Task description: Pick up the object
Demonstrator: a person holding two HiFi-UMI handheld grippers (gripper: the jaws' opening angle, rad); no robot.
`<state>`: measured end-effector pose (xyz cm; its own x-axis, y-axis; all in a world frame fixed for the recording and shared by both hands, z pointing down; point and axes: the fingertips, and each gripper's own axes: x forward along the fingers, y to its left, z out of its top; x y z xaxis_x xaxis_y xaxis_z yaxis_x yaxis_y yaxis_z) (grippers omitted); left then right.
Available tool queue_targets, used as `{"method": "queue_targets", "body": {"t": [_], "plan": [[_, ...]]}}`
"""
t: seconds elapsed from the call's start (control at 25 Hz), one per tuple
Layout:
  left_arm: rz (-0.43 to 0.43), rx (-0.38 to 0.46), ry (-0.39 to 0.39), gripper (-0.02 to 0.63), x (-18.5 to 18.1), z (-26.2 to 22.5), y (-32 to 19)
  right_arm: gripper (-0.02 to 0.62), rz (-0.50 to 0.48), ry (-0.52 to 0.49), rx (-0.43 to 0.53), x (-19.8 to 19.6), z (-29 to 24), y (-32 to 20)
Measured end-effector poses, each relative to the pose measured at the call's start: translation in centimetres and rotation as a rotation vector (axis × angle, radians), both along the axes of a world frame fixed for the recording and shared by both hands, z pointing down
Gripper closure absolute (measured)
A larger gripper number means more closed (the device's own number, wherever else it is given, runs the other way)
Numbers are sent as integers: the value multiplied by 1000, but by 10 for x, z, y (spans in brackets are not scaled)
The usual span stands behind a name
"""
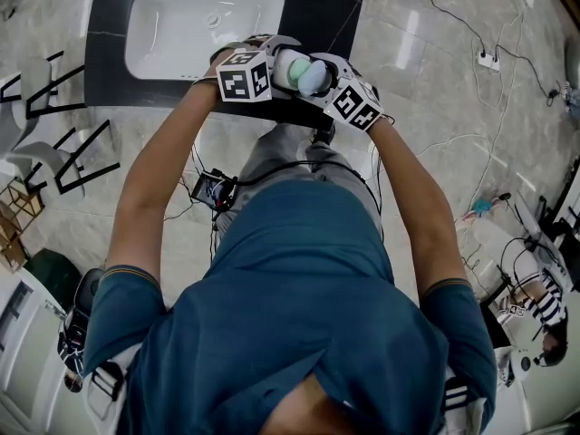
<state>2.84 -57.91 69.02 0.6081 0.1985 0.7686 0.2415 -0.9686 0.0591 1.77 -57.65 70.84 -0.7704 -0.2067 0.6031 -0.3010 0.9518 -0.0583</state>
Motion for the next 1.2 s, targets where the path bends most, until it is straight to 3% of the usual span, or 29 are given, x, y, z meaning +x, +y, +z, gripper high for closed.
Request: {"method": "queue_targets", "body": {"t": [0.6, 0.96, 1.2], "plan": [[12, 24, 34, 120, 7, -19, 0, 215, 13, -13, 6, 1, -7, -2], [-62, 18, 174, 120, 14, -28, -2, 215, -17, -21, 18, 3, -8, -2], [-67, 32, 234, 121, 20, -46, -6, 215, 6, -43, 4, 2, -13, -5]]}}
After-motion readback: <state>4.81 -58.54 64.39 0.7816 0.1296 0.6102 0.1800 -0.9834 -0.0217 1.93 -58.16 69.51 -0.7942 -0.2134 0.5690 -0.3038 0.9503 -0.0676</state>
